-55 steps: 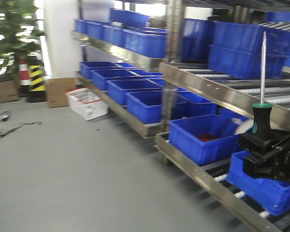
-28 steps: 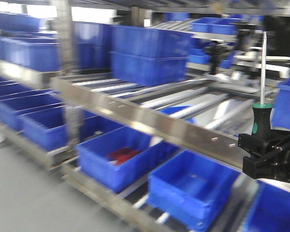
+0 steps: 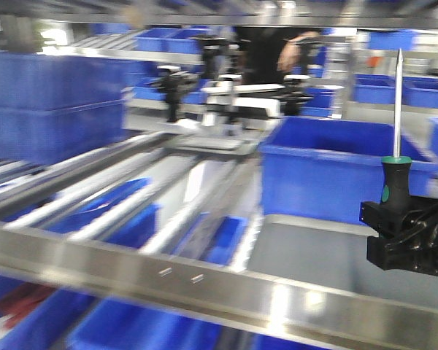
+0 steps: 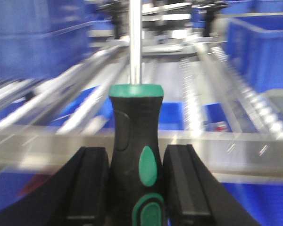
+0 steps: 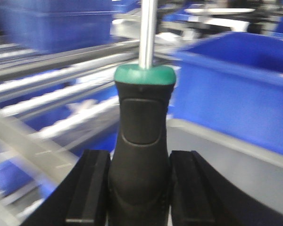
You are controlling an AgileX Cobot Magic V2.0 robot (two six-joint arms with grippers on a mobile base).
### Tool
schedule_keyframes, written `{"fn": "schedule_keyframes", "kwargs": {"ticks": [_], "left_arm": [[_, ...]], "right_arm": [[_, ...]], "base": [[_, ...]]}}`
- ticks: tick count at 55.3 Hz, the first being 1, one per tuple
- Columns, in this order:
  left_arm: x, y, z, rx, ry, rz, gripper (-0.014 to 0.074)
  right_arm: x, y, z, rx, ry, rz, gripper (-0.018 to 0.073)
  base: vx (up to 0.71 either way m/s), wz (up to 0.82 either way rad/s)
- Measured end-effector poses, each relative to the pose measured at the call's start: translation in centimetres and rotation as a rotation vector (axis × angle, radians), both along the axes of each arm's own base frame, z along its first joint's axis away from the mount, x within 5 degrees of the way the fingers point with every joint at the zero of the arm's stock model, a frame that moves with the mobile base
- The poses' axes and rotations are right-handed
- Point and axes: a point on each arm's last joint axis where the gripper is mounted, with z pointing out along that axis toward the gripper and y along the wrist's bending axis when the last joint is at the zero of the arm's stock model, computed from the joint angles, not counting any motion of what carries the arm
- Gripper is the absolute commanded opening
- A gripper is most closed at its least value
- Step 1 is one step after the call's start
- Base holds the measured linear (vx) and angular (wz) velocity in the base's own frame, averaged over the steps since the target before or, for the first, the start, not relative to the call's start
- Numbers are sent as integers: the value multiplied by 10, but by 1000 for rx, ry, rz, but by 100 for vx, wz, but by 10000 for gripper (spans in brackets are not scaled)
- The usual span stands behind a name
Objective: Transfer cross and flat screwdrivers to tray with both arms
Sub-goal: 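Drive the base to the shelf holding the grey metal tray, then lower both held screwdrivers down onto the grey tray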
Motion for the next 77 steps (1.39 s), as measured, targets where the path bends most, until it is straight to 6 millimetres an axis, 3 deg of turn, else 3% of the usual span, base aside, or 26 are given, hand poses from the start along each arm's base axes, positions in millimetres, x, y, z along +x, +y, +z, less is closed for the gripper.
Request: {"fn": "schedule_keyframes", "kwargs": {"ticks": [29, 77], "left_arm": [[0, 0, 0, 0, 1, 0, 3], [0, -1, 0, -17, 4, -4, 3]], "right_arm": [[0, 0, 0, -3, -1, 0, -8], [0, 0, 0, 9, 3, 0, -8]], "base": [[23, -58], [1, -4]]}}
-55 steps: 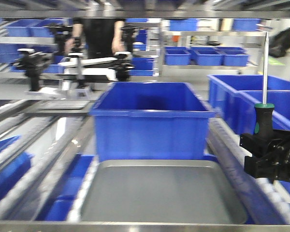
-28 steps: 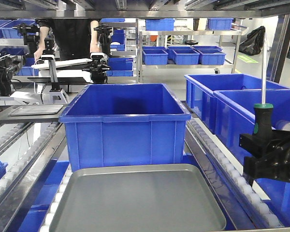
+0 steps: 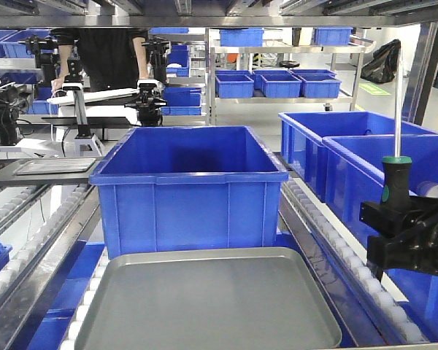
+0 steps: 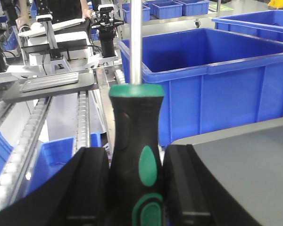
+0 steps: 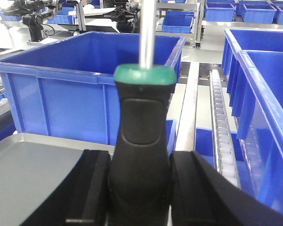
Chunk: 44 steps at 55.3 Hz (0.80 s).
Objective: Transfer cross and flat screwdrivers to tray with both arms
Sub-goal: 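Lower both held screwdrivers down onto the grey tray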
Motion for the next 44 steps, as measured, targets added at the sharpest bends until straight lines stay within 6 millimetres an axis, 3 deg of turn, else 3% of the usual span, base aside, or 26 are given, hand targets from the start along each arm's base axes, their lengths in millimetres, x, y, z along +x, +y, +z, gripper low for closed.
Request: {"fn": "schedule_keyframes", "kwargs": {"ticks": [10, 19, 29, 44], "left_arm": [[3, -4, -2, -134, 33, -13, 3], [36, -12, -17, -285, 144, -61, 3], [96, -53, -54, -404, 320, -238, 3], [164, -120, -109, -460, 519, -328, 5]], "right_arm": [[4, 2, -4, 33, 33, -1, -8], [27, 22, -27, 21, 161, 43, -8], [60, 76, -58, -42, 384, 165, -8], [94, 101, -88, -3, 566, 160, -8]], "base": [[0, 0], [0, 0], [0, 0], [0, 0]]}}
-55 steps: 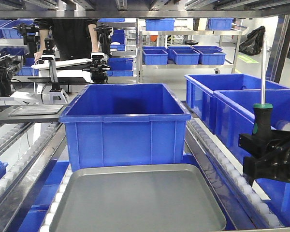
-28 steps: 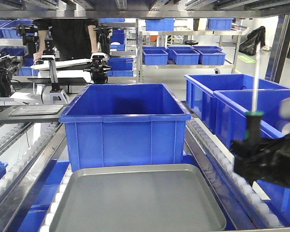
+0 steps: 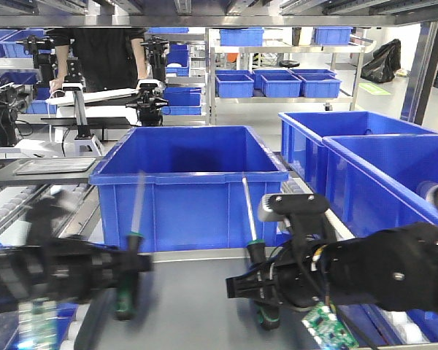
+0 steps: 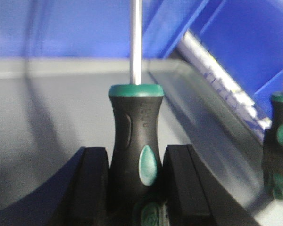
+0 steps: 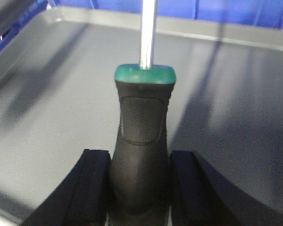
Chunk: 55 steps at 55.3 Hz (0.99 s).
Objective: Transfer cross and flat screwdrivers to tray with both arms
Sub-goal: 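Lower both held screwdrivers down onto the grey tray, then open both grippers and raise them away from the tray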
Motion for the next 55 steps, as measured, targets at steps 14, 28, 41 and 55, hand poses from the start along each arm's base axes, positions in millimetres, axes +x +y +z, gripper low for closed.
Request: {"fn": "schedule_keyframes", "kwargs": {"ticks": [14, 28, 41, 55], "left_arm": [[22, -30, -35, 5, 93, -32, 85], [16, -42, -34, 21, 82, -91, 419], [16, -41, -33, 54, 49, -115, 605], [0, -28, 5, 156, -121, -175, 321]], "right_arm": [[13, 6, -24, -7, 44, -18, 70], [14, 7, -26, -7, 47, -20, 428], [15, 7, -24, -1, 35, -22, 619], [-4, -6, 13, -35, -61, 8, 314]], "base": [[0, 0], [0, 0], [0, 0], [0, 0]]}}
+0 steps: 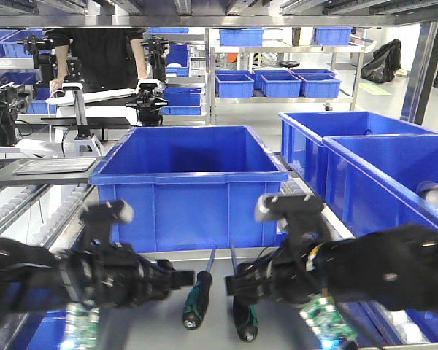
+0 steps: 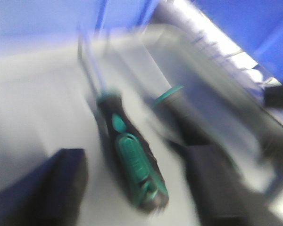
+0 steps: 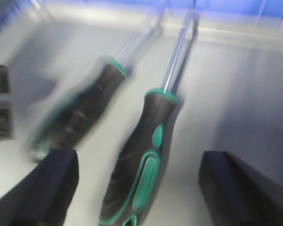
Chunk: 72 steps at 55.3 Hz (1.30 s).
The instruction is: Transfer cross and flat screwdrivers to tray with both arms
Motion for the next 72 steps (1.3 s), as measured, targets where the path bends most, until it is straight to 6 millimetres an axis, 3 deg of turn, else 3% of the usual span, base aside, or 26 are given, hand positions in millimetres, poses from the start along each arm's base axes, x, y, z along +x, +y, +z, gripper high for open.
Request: {"fn": "schedule_keyframes", "kwargs": {"ticks": [7, 14, 18, 22, 27, 32, 41, 48, 59, 72], "left_arm": [[-25, 22, 39, 62, -105, -37, -10], [-60, 49, 74, 176, -175, -40, -3], [-91, 65, 89, 237, -216, -9, -2], [-120, 81, 87, 303, -244, 26, -3], [-168, 101, 78, 323, -308, 83, -3], [-209, 116, 56, 295, -380, 131, -3], [-273, 138, 24, 153, -641, 237, -3], [-291, 144, 9, 105, -727, 263, -3], [-288, 143, 3, 119, -695, 253, -3], [-287, 142, 1, 130, -675, 246, -1]], "right_arm": [[-27, -19, 33, -80, -50, 21, -16], [-62, -42, 62, -133, -121, 19, -12], [-88, -57, 75, -120, -196, 13, -11], [-120, -73, 82, -81, -293, 8, -10], [-152, -89, 73, -31, -399, 8, -9], [-181, -104, 56, 10, -511, 10, -8], [-203, -113, 9, 39, -602, 27, -7], [-206, -113, -10, 47, -622, 37, -6], [-205, -113, -29, 25, -581, 46, -6], [-206, -114, -32, 14, -560, 46, -6]], "base": [[0, 0], [0, 0], [0, 0], [0, 0], [0, 0], [0, 0], [0, 0], [0, 0], [0, 0], [0, 0]]}}
